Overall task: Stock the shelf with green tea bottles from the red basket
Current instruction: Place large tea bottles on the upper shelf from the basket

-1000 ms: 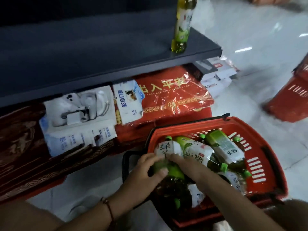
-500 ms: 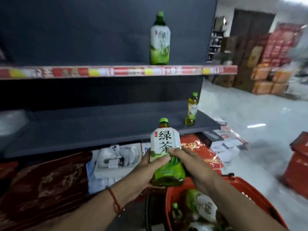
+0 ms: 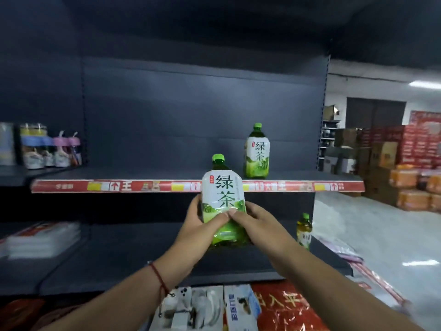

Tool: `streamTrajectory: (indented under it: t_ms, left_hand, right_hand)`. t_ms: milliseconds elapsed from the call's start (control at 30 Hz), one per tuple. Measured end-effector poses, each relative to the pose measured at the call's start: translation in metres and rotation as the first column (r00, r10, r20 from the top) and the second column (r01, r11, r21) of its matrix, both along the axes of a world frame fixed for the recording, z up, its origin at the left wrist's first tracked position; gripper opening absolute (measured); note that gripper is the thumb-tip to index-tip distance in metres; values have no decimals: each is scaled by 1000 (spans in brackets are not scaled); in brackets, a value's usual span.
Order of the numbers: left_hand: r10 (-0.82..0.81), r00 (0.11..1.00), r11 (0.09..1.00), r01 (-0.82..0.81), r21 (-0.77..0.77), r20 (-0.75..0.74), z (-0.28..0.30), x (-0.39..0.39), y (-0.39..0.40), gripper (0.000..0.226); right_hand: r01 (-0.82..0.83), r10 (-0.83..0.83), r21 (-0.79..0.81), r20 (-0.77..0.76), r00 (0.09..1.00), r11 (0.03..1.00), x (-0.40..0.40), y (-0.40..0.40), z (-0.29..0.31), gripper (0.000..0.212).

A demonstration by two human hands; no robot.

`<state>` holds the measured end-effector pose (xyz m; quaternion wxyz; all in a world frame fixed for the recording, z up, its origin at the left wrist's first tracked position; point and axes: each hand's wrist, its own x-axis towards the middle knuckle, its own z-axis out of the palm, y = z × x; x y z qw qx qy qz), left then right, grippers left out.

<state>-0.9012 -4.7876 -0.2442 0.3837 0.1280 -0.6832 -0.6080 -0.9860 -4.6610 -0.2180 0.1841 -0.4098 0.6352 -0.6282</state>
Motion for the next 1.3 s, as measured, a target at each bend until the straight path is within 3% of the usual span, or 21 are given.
streamTrajectory:
  t_ms: [167, 333, 567, 733, 933, 1167, 1300]
  left_hand:
    - [47, 998, 996, -50, -70, -43, 25, -28, -35, 64]
    - [38, 997, 973, -53, -226, -69, 51, -69, -74, 74]
    - [4, 1000, 917, -7, -400, -9, 82, -138, -131, 92]
    - [79, 997, 872, -61, -486, 17, 91, -186, -169, 95]
    - [93, 992, 867, -36, -497, 89, 83, -220, -199, 96]
    - [156, 980, 817, -56, -574, 125, 74, -247, -210, 99]
    - [195, 970, 806, -76, -588, 143, 73, -260, -212, 100]
  right_hand:
    - [-52, 52, 3, -25, 998, 999, -21, -33, 22, 31]
    - [61, -55, -43, 123, 991, 997, -60, -73, 53, 26]
    - [181, -168, -84, 140, 976, 980, -124, -133, 78, 33]
    - [218, -207, -63, 148, 967, 974, -163, -171, 85, 63]
    - [243, -243, 14, 110, 964, 970, -190, -193, 81, 40]
    - [316, -314, 151, -35, 949, 937, -207, -217, 77, 71]
    - [324, -320, 189, -52, 946, 927, -212, -221, 76, 72]
